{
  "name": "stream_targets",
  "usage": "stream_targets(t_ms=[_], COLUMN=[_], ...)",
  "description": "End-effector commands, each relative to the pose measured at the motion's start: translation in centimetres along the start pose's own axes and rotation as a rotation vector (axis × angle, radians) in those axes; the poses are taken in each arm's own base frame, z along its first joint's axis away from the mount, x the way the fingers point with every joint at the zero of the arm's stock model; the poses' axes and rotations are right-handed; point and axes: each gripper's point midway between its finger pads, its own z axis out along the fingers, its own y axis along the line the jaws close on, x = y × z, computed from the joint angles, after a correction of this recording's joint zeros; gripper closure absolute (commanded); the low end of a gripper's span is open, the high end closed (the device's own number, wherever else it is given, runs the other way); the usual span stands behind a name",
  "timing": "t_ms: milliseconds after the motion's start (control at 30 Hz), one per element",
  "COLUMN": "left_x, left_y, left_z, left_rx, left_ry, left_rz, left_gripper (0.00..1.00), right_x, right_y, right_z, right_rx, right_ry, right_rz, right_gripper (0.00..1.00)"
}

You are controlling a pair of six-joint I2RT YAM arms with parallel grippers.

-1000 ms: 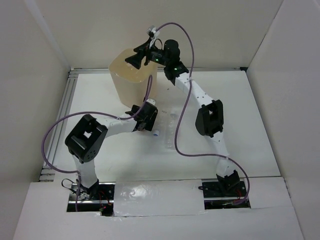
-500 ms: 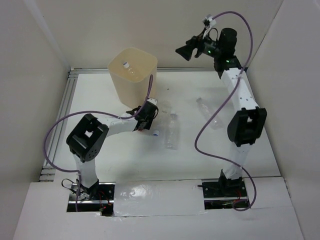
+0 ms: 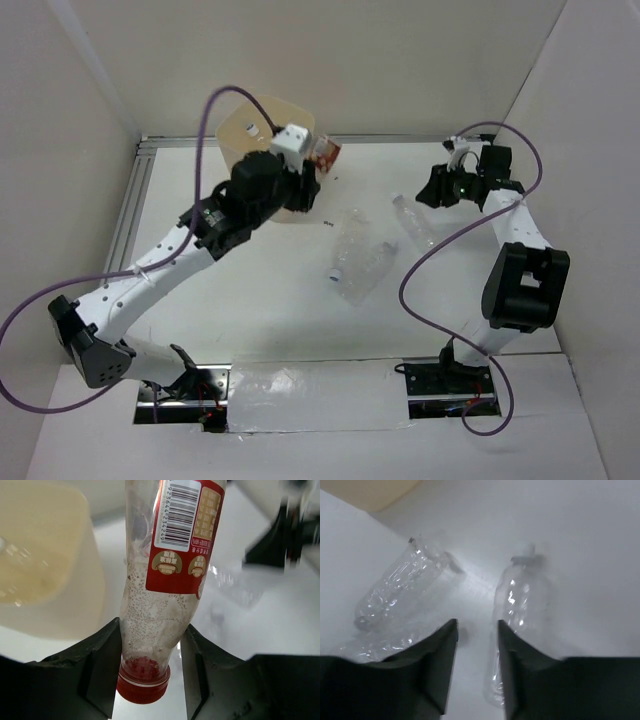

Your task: Put the plastic bottles in the bin

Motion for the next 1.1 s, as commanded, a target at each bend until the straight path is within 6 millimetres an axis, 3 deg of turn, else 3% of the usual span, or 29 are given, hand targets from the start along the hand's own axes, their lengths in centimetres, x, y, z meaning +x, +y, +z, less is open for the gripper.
stream_targets(t_ms=[0,33,100,167,200,233,267,333,367,467,500,533,600,633,700,800,833,867,900,933,967,1033,1067], left_x=[-5.4,-6.4,-8.3,-9.4,-11.0,-11.2,-10.1,-10.9,-9.0,-8.5,-8.0,-8.7,-8.0,-9.0,-10.5,-12.6,-12.9,-11.1,-11.9,-11.0,-7.5,-5.3,-0.4], left_y=[3.1,4.3,8.5,11.1,13.3,14.3,15.1,16.9,17.7,19.7,20.1,20.7,20.5,20.0,19.1,14.8,12.3,10.8,9.0,7.3,4.3,1.6,-0.5], left_z=[0.7,1.1,2.6,3.7,3.8,4.4,6.3,7.3,9.6,11.0,11.6,11.2,11.7,11.1,10.1,7.6,7.0,7.0,4.8,4.2,4.4,2.5,2.8], left_rx=[-0.113,-0.154,-0.292,-0.345,-0.394,-0.415,-0.433,-0.465,-0.484,-0.508,-0.505,-0.514,-0.495,-0.475,-0.448,-0.366,-0.319,-0.287,-0.229,-0.184,-0.117,-0.043,-0.001], left_ry=[-0.116,-0.139,-0.188,-0.212,-0.252,-0.253,-0.222,-0.229,-0.176,-0.165,-0.153,-0.171,-0.146,-0.172,-0.201,-0.233,-0.236,-0.193,-0.224,-0.206,-0.138,-0.121,-0.024], left_rz=[-0.055,-0.067,-0.140,-0.182,-0.225,-0.229,-0.226,-0.235,-0.229,-0.268,-0.280,-0.285,-0.283,-0.286,-0.277,-0.195,-0.143,-0.110,-0.089,-0.060,-0.020,0.013,0.044], left_gripper=[1.00,1.00,1.00,1.00,0.99,0.99,0.95,0.80,0.57,0.26,0.06,0.06,0.05,0.00,0.00,0.00,0.00,0.00,0.00,0.00,0.00,0.00,0.00], right_x=[0.8,2.1,3.1,4.6,4.7,5.3,5.5,5.5,5.5,5.6,5.5,5.7,5.6,6.1,6.8,7.9,8.6,9.1,8.9,9.5,10.0,9.9,10.7], right_y=[1.4,1.0,0.9,0.6,0.6,0.5,0.3,0.0,-0.1,-0.9,-1.1,-1.3,-1.7,-2.4,-3.0,-4.0,-4.5,-4.5,-4.5,-4.6,-4.4,-4.6,-4.8], right_z=[-1.6,-1.5,-2.0,-2.1,-2.4,-2.6,-2.6,-3.2,-3.3,-3.8,-4.1,-4.1,-4.2,-3.8,-3.2,-1.6,-1.3,-0.4,0.3,0.7,1.8,2.8,3.7], right_rx=[0.013,0.022,0.052,0.080,0.090,0.095,0.104,0.140,0.152,0.198,0.219,0.228,0.253,0.263,0.267,0.268,0.276,0.257,0.255,0.254,0.239,0.237,0.249], right_ry=[0.023,0.045,0.069,0.100,0.103,0.107,0.111,0.098,0.094,0.095,0.095,0.099,0.100,0.112,0.133,0.188,0.210,0.232,0.233,0.252,0.275,0.284,0.311], right_rz=[-0.108,-0.092,-0.103,-0.097,-0.112,-0.101,-0.101,-0.115,-0.122,-0.117,-0.122,-0.122,-0.128,-0.122,-0.109,-0.092,-0.080,-0.087,-0.100,-0.097,-0.100,-0.114,-0.123], right_gripper=[0.46,0.26,0.07,0.00,0.00,0.00,0.00,0.00,0.00,0.00,0.00,0.00,0.00,0.00,0.00,0.00,0.00,0.00,0.00,0.00,0.00,0.00,0.00])
